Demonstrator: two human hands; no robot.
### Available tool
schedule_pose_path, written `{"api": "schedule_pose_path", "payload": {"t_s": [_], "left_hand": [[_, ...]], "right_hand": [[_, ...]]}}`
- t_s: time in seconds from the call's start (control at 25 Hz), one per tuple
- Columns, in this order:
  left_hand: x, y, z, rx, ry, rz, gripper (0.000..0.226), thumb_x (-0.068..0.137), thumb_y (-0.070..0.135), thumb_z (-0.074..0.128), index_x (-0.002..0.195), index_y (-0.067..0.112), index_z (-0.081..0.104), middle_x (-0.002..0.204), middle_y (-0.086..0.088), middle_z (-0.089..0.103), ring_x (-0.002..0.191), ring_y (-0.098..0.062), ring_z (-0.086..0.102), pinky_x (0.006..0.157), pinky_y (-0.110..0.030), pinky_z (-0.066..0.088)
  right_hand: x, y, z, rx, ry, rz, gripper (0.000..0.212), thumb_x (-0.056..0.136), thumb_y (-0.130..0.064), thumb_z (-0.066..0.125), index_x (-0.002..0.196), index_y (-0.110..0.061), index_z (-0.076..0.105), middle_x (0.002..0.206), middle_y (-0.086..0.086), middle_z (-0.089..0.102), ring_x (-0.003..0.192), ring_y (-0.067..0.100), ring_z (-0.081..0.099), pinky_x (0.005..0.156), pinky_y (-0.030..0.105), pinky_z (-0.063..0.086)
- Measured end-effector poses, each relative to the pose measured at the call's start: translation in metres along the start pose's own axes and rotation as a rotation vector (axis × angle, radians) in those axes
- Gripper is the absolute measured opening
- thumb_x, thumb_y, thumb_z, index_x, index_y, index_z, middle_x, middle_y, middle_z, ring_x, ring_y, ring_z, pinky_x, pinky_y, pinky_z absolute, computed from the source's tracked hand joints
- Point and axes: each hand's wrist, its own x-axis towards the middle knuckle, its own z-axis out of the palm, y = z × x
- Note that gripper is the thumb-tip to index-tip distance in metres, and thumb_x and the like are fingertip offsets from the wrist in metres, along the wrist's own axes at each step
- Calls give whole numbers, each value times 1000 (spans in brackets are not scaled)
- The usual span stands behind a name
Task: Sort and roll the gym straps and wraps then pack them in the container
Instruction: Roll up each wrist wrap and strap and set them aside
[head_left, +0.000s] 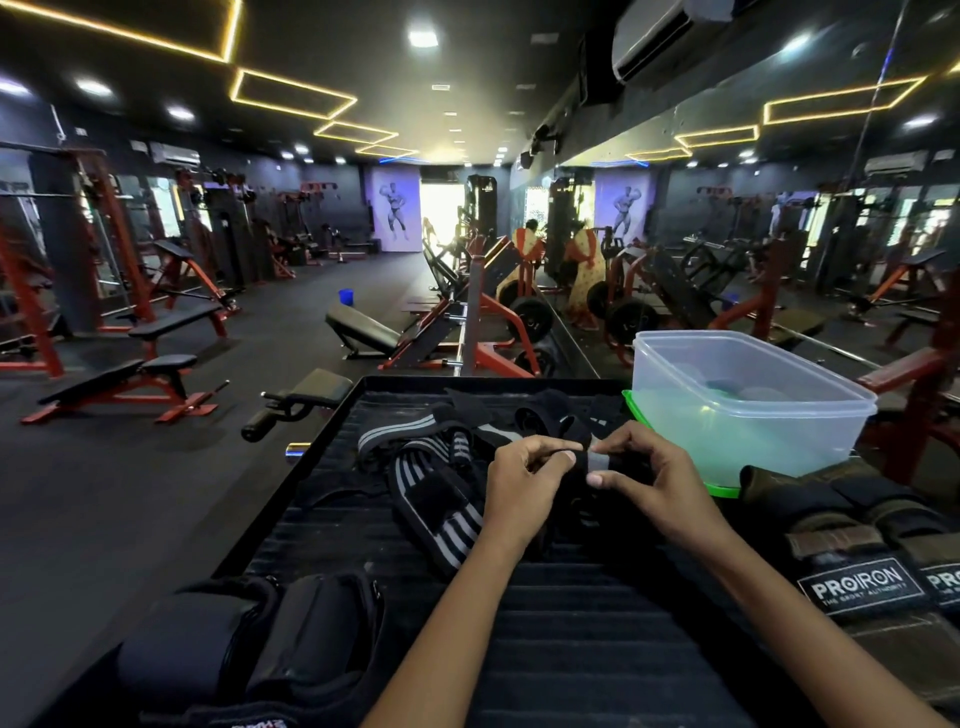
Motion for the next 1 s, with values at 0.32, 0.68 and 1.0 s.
{"api": "schedule_pose_path", "payload": {"t_s": [0.32, 0.68, 1.0], "left_hand": [[-5, 0, 1, 84, -56, 50, 15, 87, 9, 64, 98, 17, 70, 87, 5, 71, 83, -3, 65, 75, -18, 52], [-6, -10, -2, 601, -86, 338, 15, 98, 28, 46, 95, 17, 56, 87, 9, 55, 91, -15, 46, 85, -38, 43], [-3, -7, -5, 443, -160, 355, 15, 92, 20, 56, 106, 24, 61, 102, 10, 62, 96, -4, 51, 88, -31, 45]], "right_hand": [[0, 1, -1, -187, 47, -79, 18, 76, -10, 80, 90, -18, 72, 90, -9, 71, 89, 7, 66, 81, 23, 50], [-2, 3, 2, -348, 4, -125, 13, 88, -33, 64, 84, -21, 61, 79, -21, 58, 80, 2, 54, 74, 9, 38], [0, 6, 3, -352, -14, -119, 24, 89, -49, 41, 75, -34, 52, 71, -15, 56, 75, 7, 51, 68, 13, 35]]}}
